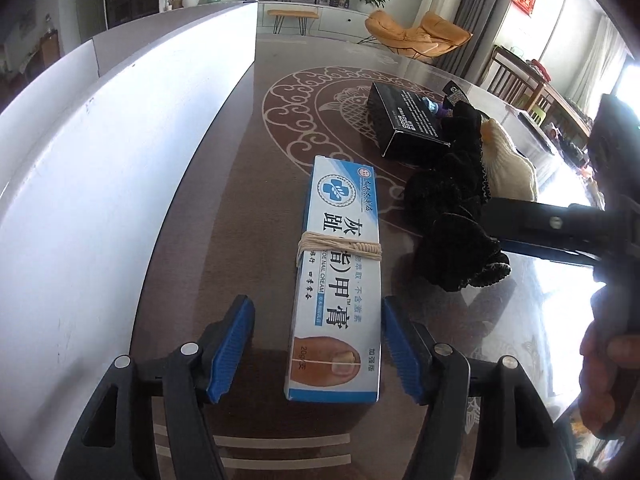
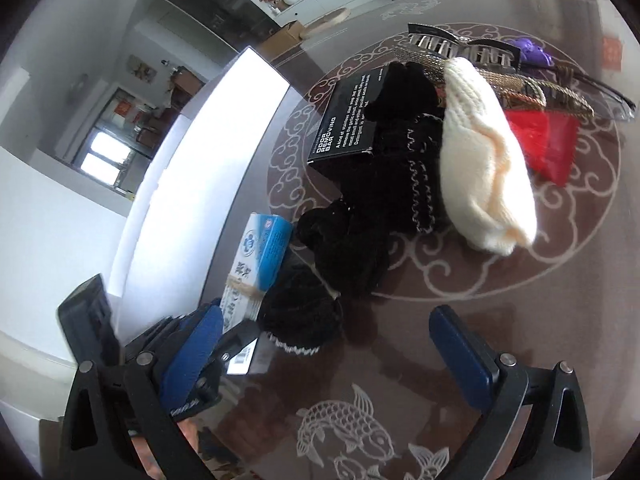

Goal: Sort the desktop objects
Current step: 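Grasp the nail cream box with the left tool while the right tool grasps a black knit item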

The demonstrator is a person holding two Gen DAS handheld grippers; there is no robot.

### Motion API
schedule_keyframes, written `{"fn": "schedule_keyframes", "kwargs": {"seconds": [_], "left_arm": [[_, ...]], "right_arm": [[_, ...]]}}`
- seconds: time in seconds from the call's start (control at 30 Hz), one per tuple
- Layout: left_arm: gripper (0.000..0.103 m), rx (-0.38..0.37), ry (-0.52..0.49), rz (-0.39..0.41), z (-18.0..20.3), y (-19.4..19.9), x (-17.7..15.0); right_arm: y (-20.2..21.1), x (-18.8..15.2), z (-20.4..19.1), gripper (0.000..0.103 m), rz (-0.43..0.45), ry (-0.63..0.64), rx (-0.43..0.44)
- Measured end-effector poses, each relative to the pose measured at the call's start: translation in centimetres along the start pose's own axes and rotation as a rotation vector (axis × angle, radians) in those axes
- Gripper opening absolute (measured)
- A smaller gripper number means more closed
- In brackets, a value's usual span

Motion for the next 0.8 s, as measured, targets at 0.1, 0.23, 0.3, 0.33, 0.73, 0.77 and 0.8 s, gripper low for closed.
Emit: {"fn": "schedule_keyframes", "kwargs": {"seconds": [0.1, 0.23, 0.3, 0.33, 0.73, 0.77, 0.8], "left_arm": [[0.066, -0.02, 0.01, 0.003, -0.4, 0.3, -0.3], [0.085, -0.019, -0.028, -0.008, 0.7, -0.2, -0.4], [0.086, -0.001, -0.056, -0.006, 1.5, -0.6, -0.3], [0.086, 0.008, -0.072, -0.004, 1.8, -0.9, -0.2], [0.103, 0.091, -0.247, -0.075, 4.3, -3.2, 0.3], [0.103, 0.082, -0.249, -0.09, 4.2, -3.2, 0.3], [0.103, 0.083, -0.25, -0.103, 4.0, -3.1, 0.4]], "right_arm": [[-2.7, 1.5, -1.7, 0.097, -0.037, 0.059, -0.09], [-4.7, 1.7, -3.7, 0.078, -0.069, 0.241, -0.217], [-4.3, 0.8, -3.8, 0.064, -0.067, 0.302, -0.254], [-3.8, 0.2, -3.4, 0.059, -0.066, 0.309, -0.256], [2.2, -3.1, 0.2, 0.077, -0.146, 0.369, -0.249], [1.8, -2.7, -0.3, 0.077, -0.164, 0.394, -0.247], [1.2, -2.5, -0.9, 0.077, -0.184, 0.421, -0.245]]}}
Point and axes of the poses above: each gripper's, at about its wrist camera, not at the fingertips, and y roughly against the way its jaws point, z to its right, x to its top, the point moved 1 cm from there along -y, roughly the way its jaws point, and after that the axes turned 13 degrees about y, right-handed, at the moved point
